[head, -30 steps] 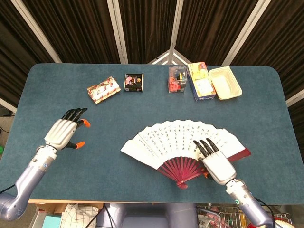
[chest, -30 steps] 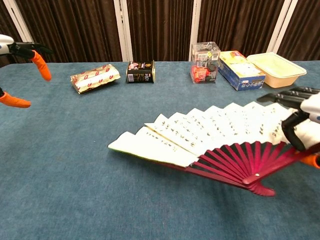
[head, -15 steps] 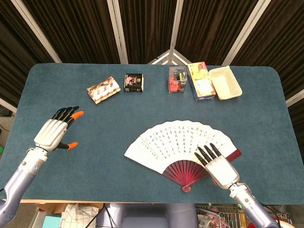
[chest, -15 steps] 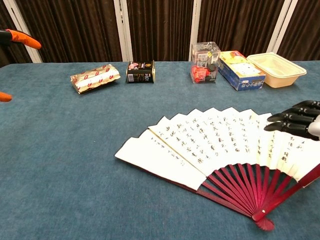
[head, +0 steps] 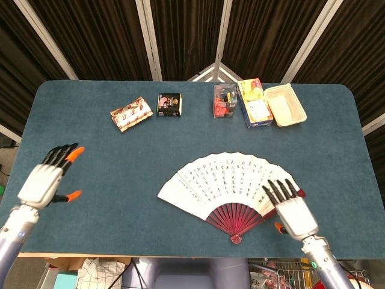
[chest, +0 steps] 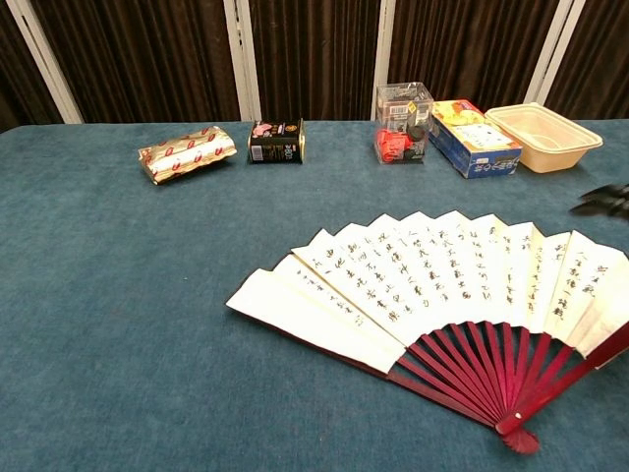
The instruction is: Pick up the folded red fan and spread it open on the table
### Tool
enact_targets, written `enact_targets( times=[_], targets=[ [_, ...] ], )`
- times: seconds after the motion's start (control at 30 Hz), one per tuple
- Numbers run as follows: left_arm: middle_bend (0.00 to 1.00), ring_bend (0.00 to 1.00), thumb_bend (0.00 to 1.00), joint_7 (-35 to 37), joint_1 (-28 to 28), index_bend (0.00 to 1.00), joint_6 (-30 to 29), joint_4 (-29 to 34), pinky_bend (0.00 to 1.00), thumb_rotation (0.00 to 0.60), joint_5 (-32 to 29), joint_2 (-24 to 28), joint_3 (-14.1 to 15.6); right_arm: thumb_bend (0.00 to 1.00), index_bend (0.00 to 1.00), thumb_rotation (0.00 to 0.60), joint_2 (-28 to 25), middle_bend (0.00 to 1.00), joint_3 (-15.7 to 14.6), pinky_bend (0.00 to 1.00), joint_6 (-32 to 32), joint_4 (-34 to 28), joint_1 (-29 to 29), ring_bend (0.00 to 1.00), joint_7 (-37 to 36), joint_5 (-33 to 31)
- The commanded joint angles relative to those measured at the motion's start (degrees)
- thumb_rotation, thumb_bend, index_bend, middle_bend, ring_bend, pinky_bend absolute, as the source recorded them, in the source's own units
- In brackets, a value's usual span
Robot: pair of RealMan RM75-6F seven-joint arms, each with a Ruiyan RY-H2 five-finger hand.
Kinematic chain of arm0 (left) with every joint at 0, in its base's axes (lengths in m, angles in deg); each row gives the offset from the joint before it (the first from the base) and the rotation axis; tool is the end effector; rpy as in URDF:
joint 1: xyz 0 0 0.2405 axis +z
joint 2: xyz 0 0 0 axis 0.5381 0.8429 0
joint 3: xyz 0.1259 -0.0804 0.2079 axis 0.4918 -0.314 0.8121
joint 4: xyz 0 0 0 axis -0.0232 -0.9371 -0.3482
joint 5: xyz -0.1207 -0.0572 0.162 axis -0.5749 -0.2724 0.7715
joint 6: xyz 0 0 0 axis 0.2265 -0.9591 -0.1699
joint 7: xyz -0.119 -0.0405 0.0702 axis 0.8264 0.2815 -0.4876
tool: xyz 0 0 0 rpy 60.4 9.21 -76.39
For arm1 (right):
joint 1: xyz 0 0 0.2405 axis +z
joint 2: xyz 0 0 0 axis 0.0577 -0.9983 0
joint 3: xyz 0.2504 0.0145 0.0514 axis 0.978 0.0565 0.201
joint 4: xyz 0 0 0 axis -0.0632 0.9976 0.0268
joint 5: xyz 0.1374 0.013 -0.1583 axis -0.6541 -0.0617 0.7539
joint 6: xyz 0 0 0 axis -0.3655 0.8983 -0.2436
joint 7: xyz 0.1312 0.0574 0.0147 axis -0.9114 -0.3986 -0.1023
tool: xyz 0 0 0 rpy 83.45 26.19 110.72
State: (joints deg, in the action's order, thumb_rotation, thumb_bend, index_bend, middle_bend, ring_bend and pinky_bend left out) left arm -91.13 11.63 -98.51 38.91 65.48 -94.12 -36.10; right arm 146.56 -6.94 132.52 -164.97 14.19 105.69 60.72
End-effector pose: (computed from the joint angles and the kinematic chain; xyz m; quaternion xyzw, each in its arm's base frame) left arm -0.2408 0.2385 0.1474 -0.6689 -0.3852 -0.4079 0.4877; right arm -0.2384 -0.1962 0.0823 0.7492 -0.3146 0.3004 0.4995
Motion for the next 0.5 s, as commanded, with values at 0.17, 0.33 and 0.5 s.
enact_targets(
  times=[0.17, 0.33, 0.5],
  targets=[
    [0.00, 0.00, 0.11, 2.52, 11.41, 0.00, -11.96, -2.70, 0.00, 0.600, 8.26, 0.47, 6.86, 0.20, 0.00, 0.600, 0.15, 0.00, -1.04, 0.00, 12.54, 3.54, -9.28, 0.00, -13.88, 4.64],
    [0.00, 0.00, 0.08, 2.95, 15.11, 0.00, -16.52, -7.82, 0.00, 0.600, 10.31, -1.13, 7.37, 0.19, 0.00, 0.600, -1.55, 0.00, -1.25, 0.00, 14.79, 4.24, -11.54, 0.00, -16.45, 5.42],
    [0.00, 0.00, 0.05, 2.52, 17.22, 0.00, -18.10, -12.93, 0.00, 0.600, 10.62, -2.32, 7.29, 0.20, 0.00, 0.600, -2.24, 0.00, -0.38, 0.00, 16.22, 5.10, -12.72, 0.00, -17.55, 5.98]
  ],
)
